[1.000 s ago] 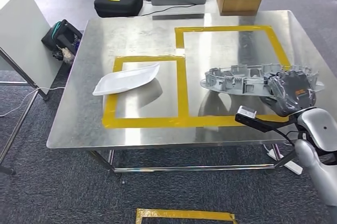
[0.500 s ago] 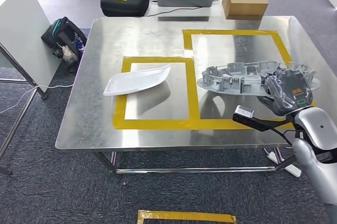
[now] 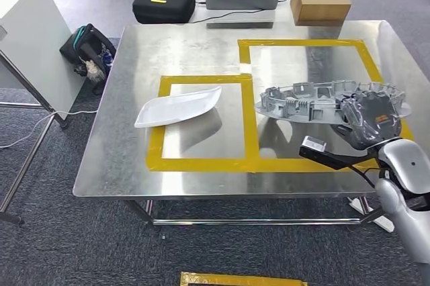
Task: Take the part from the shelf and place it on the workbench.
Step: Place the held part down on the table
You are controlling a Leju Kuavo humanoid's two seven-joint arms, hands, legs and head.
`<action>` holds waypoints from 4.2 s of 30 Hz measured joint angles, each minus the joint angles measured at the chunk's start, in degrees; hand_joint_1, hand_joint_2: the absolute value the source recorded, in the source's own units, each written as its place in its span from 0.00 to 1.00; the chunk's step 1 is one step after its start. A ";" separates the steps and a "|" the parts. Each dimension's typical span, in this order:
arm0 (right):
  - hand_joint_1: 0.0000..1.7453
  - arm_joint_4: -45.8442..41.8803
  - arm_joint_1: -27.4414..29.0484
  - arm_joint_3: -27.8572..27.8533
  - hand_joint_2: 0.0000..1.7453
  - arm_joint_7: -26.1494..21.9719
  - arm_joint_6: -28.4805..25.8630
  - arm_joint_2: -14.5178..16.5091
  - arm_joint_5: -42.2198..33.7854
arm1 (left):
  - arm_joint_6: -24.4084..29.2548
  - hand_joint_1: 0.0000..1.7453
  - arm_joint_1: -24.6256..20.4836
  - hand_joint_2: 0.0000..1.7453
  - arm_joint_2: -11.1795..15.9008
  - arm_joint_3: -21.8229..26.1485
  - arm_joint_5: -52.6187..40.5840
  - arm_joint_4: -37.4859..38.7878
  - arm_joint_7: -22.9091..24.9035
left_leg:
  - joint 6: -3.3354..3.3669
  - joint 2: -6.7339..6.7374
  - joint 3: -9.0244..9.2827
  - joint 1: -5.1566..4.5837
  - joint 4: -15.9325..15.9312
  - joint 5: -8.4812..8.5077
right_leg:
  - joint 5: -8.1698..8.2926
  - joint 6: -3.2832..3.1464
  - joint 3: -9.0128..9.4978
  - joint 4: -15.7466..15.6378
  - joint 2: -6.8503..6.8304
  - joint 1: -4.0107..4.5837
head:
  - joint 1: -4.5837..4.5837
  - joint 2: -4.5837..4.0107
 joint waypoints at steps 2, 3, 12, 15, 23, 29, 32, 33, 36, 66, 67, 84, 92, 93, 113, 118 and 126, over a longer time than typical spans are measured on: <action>1.00 0.00 0.07 -0.02 1.00 0.03 -0.03 0.02 0.02 | 0.03 0.00 -0.04 1.00 -0.07 -0.01 0.00 -0.01 0.07 | -0.98 0.15 -3.45 0.56 6.57 -3.11 | -0.09 -0.33 0.32 -0.13 -0.16 -0.23 | -0.29 -0.01; 1.00 0.00 0.11 -0.02 1.00 0.04 -0.05 0.06 0.03 | 0.03 0.00 -0.03 1.00 -0.07 -0.01 0.00 -0.01 0.10 | -1.38 0.18 -5.67 0.93 10.39 -4.40 | -0.19 -0.40 0.41 -0.13 -0.22 -0.30 | -0.30 -0.01; 1.00 0.00 0.54 -0.02 1.00 0.06 -0.16 0.42 0.06 | -0.01 0.00 0.06 1.00 -0.07 -0.01 0.00 -0.01 0.17 | -0.84 0.36 -2.00 1.50 -2.30 5.13 | -1.68 1.56 2.55 -1.17 -0.08 -1.13 | -0.28 -0.01; 1.00 0.00 0.74 -0.04 1.00 0.07 -0.19 0.44 0.05 | 0.06 0.00 0.07 1.00 0.01 0.01 0.00 -0.01 0.14 | 0.23 0.37 -0.88 1.79 -4.07 5.12 | -2.52 2.24 2.11 -0.41 -0.20 -1.13 | -0.14 0.00; 1.00 0.06 1.26 -0.14 1.00 -0.10 -0.43 0.45 0.04 | -0.34 0.00 0.19 1.00 -0.06 -1.34 0.00 -0.01 0.75 | 0.21 -0.02 1.27 1.77 -4.05 3.58 | -1.69 3.16 -4.23 7.42 -0.21 -1.19 | 0.54 -0.01; 1.00 1.04 -0.26 0.35 1.00 -0.55 -0.66 1.10 0.07 | -2.07 0.00 0.36 1.00 0.83 -6.11 0.00 -0.01 3.69 | -1.53 -0.15 0.63 1.23 -2.42 2.49 | 0.70 2.38 -1.08 0.81 0.48 -1.94 | 0.21 0.00; 1.00 1.43 -1.13 0.55 1.00 -0.66 -0.66 1.23 0.09 | -2.43 0.00 0.33 1.00 0.86 -7.49 0.00 0.01 4.28 | -2.37 0.45 -2.85 1.49 4.83 -1.78 | 0.59 1.79 -1.15 0.88 0.33 -1.72 | -0.02 -0.01; 1.00 1.56 -1.35 0.57 1.00 -0.67 -0.67 1.23 0.10 | -2.48 0.00 0.30 1.00 0.86 -7.93 0.00 0.01 4.39 | -2.44 0.60 -5.07 1.56 9.22 -3.69 | 0.55 1.68 -1.16 0.88 0.23 -1.55 | -0.05 -0.01; 1.00 2.05 -1.88 0.82 1.00 -0.70 -0.66 1.25 0.12 | -2.68 0.00 0.39 1.00 0.86 -8.89 0.00 0.01 4.63 | -1.64 0.67 -8.63 1.36 15.25 -4.40 | 0.39 1.26 -1.06 0.87 0.07 -0.79 | -0.02 -0.01; 0.00 4.59 -3.49 1.19 0.00 -0.77 -2.32 1.36 -0.53 | -2.97 0.00 0.67 0.00 1.32 -11.76 0.00 0.01 5.07 | -1.71 0.48 -7.56 1.65 15.19 -5.71 | 1.03 -0.17 -1.09 0.49 -0.18 -0.51 | -0.27 -0.01; 0.00 4.57 -3.23 1.03 0.00 -0.78 -2.32 1.36 -0.55 | -2.96 0.00 0.72 0.00 1.32 -11.76 0.00 0.01 5.07 | -1.69 0.49 -6.92 1.78 13.93 -4.49 | 1.05 -0.14 -1.09 0.49 -0.17 -0.53 | -0.26 -0.01; 0.00 4.50 -3.74 0.55 0.00 -1.31 -1.89 1.33 -0.90 | -3.66 0.00 0.61 0.00 1.34 -11.69 0.10 0.01 5.54 | 0.65 0.55 2.25 1.30 -4.05 2.87 | -1.47 2.39 -4.97 8.51 -0.24 -0.50 | 0.67 -0.01; 0.00 5.03 -4.81 1.03 0.00 -1.48 0.78 1.49 -5.25 | -3.88 0.00 0.63 0.00 1.78 -11.26 0.22 0.01 6.04 | -1.22 0.43 0.00 1.20 0.43 -0.13 | 0.93 0.58 -0.55 0.30 0.17 -0.85 | 0.29 -0.01; 0.00 5.07 -4.99 1.03 0.00 -1.42 1.14 1.49 -5.73 | -3.88 0.00 0.60 0.00 1.78 -11.21 0.22 0.01 6.06 | -1.59 0.48 -1.58 1.37 3.79 -2.06 | 0.99 0.39 -0.65 0.27 0.13 -0.88 | 0.21 -0.01; 0.00 7.42 -3.69 -0.97 1.00 -0.13 2.32 1.40 -12.73 | -3.84 0.00 0.73 0.00 1.79 -9.60 0.24 0.01 5.92 | 1.08 0.75 2.26 1.19 -4.17 2.86 | -4.28 2.73 -8.27 14.52 -0.16 -0.35 | 0.73 -0.01; 0.00 7.91 -3.95 -0.99 0.25 0.93 3.49 1.60 -12.77 | -3.65 0.00 0.63 0.00 2.22 -9.11 0.24 0.01 5.92 | 1.53 0.54 1.68 0.76 -2.37 1.73 | 0.83 3.75 -0.06 -0.12 0.40 -1.63 | 0.78 -0.01; 0.00 8.55 -5.43 -0.91 0.00 3.19 3.10 2.82 -12.20 | -3.55 0.00 0.55 0.00 2.09 -8.38 0.24 0.01 5.92 | 1.78 0.53 1.18 0.78 -3.41 2.96 | 1.42 1.80 -0.62 -0.33 0.44 -0.99 | 0.53 -0.01</action>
